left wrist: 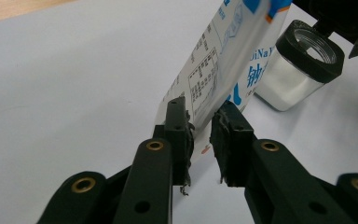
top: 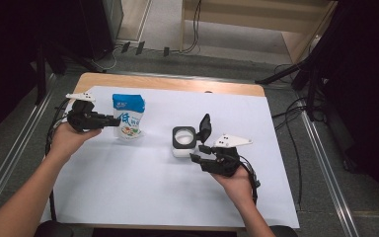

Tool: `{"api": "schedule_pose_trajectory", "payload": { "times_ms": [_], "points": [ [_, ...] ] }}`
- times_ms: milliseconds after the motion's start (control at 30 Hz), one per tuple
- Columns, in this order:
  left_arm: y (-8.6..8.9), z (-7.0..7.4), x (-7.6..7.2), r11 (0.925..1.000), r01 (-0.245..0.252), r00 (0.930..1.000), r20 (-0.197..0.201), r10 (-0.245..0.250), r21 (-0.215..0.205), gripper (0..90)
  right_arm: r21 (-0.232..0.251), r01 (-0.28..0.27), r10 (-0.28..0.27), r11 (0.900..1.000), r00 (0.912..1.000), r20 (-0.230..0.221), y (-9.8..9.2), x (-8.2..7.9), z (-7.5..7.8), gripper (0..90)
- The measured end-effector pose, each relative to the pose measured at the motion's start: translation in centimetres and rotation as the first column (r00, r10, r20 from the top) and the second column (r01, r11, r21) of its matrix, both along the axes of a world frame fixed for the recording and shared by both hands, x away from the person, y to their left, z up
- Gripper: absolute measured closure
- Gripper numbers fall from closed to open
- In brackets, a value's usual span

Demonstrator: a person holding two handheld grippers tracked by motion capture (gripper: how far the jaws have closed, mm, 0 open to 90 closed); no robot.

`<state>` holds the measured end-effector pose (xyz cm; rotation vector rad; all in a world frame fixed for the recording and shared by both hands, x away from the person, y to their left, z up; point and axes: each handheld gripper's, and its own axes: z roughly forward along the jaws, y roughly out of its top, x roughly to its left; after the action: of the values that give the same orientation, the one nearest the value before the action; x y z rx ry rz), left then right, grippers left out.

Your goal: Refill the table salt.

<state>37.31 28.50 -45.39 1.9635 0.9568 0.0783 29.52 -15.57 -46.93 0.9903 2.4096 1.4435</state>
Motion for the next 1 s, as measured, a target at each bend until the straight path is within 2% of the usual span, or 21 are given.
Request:
{"api": "schedule_pose_trajectory", "payload": {
  "times_ms": [267,433,533,633,800,833,1000],
  "points": [
    [0.1,-0.1,-0.1,0.9998,-0.006,1.0,-0.004,0.006,-0.017,68.9,-0.005,-0.002,0.002,1.0,1.0,-0.004,0.0,-0.1,0.0,52.5],
    [0.2,0.1,-0.3,0.9997,0.009,0.9999,0.013,-0.008,-0.024,60.9,-0.002,0.002,-0.002,1.0,1.0,0.0,-0.3,-0.2,0.1,52.6],
    [0.1,0.4,-0.6,0.9998,0.019,0.9995,0.026,-0.019,-0.002,56.3,0.006,0.003,-0.003,1.0,1.0,0.008,-0.4,-0.2,0.2,53.1],
    [0.0,0.6,-0.8,0.9997,0.023,0.9995,0.023,-0.023,0.0,53.4,0.002,0.004,-0.004,1.0,1.0,0.006,-0.4,-0.2,0.2,53.4],
    [0.2,0.8,-1.8,0.9998,0.004,0.9988,0.049,-0.005,0.022,49.5,-0.012,0.01,-0.01,1.0,0.9999,0.003,-1.0,-0.1,0.4,54.3],
    [0.4,0.9,-2.1,0.9997,-0.018,0.9986,0.05,0.017,0.016,47.5,-0.017,0.018,-0.018,1.0,0.9998,-0.005,-1.5,-0.1,0.5,55.3],
    [0.9,0.9,-2.7,0.999,-0.044,0.9983,0.038,0.044,0.003,45.5,-0.018,0.04,-0.04,0.999,0.999,-0.017,-2.4,0.2,0.5,58.5]
  ]
}}
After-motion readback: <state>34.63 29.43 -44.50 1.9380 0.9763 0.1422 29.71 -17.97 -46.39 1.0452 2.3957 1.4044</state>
